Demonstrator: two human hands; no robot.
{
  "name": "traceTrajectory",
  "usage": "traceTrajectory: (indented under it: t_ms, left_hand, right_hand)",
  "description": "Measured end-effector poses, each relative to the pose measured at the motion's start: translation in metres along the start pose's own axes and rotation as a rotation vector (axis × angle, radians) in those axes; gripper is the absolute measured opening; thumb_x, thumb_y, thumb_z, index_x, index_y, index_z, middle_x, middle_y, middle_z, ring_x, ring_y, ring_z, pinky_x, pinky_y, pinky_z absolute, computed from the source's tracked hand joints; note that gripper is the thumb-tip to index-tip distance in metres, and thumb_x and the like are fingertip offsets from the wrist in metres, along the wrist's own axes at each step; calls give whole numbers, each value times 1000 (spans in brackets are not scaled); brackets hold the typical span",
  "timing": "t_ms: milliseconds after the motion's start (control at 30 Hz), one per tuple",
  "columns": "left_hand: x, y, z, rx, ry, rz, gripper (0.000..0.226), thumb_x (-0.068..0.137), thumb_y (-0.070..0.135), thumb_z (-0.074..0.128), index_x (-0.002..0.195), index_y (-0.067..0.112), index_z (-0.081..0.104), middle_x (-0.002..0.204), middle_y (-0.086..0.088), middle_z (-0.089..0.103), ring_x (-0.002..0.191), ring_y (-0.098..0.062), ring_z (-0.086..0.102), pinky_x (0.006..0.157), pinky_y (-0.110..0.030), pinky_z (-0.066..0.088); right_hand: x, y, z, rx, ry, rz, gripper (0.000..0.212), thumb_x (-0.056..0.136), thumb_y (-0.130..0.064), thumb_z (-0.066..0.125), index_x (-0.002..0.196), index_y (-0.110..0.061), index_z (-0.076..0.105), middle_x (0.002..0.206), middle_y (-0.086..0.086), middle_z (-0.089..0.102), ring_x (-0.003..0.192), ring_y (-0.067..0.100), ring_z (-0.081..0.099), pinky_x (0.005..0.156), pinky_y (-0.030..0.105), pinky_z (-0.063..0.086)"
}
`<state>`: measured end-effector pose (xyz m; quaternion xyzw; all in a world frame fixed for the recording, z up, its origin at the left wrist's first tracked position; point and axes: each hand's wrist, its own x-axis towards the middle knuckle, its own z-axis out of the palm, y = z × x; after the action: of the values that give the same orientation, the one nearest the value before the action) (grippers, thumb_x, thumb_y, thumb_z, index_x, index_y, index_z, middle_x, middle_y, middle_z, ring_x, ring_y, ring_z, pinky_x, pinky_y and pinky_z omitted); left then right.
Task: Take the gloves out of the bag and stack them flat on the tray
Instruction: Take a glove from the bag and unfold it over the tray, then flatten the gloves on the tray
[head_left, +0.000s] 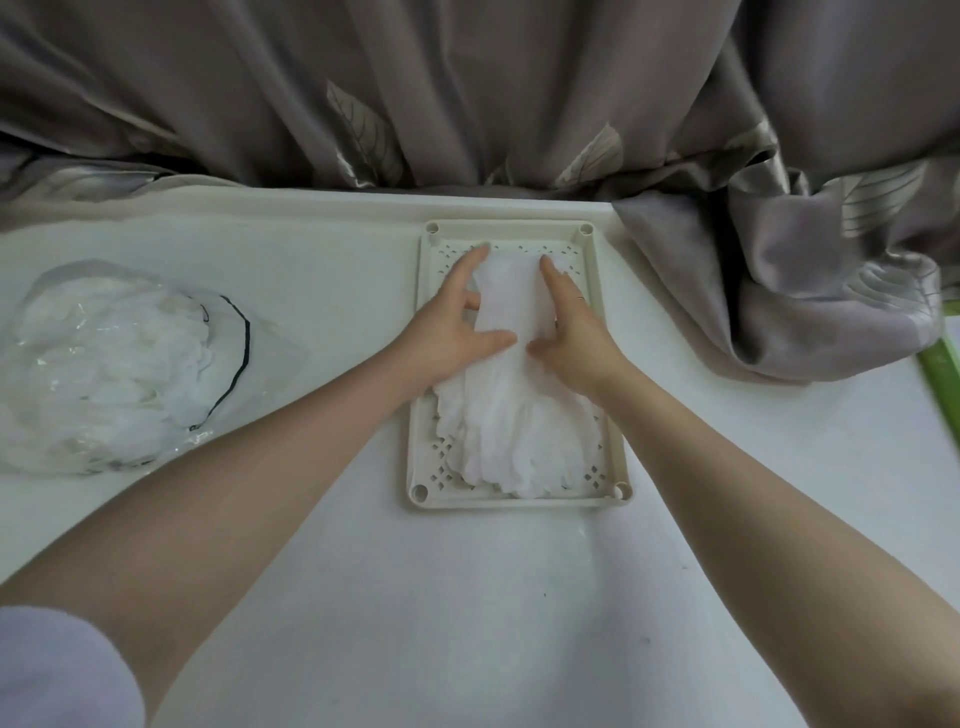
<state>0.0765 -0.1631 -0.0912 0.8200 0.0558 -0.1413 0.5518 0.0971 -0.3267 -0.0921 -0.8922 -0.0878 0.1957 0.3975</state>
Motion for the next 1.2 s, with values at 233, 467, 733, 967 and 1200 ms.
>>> traceTrajectory:
  t_ms: [233, 467, 733, 967, 1200]
  left_hand:
    - [-1, -6, -14, 234, 14, 19, 50, 90, 4, 56, 137, 15, 45, 118, 5, 53, 78, -7, 55, 73, -13, 40]
    - [-19, -3, -5, 794, 127, 352, 53, 94, 31, 50, 142, 10, 37, 147, -8, 32, 129, -26, 38, 103, -36, 33]
    - [-14, -29, -3, 1232, -263, 95, 118, 70, 85, 38, 149, 14, -13, 156, 0, -23, 143, -20, -21, 116, -42, -14]
    - [-21, -41, -21, 1164, -174, 44, 105, 79, 79, 23, 150, 8, -5, 158, -1, -15, 144, -12, -17, 118, -34, -8]
    - [-21, -47, -49, 1053, -145, 26, 93, 87, 70, 21, 150, 7, -3, 159, 0, -12, 145, -10, -13, 119, -30, -3]
  right_hand:
    - [-2, 2, -2, -136, -24, 45, 87, 88, -4, 56, 152, -17, -1, 161, 5, 1, 145, 23, 16, 109, 25, 21]
    - [-21, 0, 5, -393, 148, -14, 79, 89, -42, 60, 151, -17, 18, 158, 14, -16, 144, 32, 13, 114, 38, 18]
    - [-41, 22, 24, -702, -189, 27, 125, 70, -77, 55, 149, -13, -19, 156, 2, -27, 143, 22, -27, 113, 46, -19]
    - [-46, 20, 24, -726, -250, 90, 128, 62, -89, 46, 147, -24, -24, 153, 0, -34, 142, 19, -29, 111, 55, -19]
    - [-29, -10, 50, -774, -264, 164, 128, 64, -85, 52, 147, -25, -25, 154, 1, -33, 143, 23, -27, 110, 60, -17]
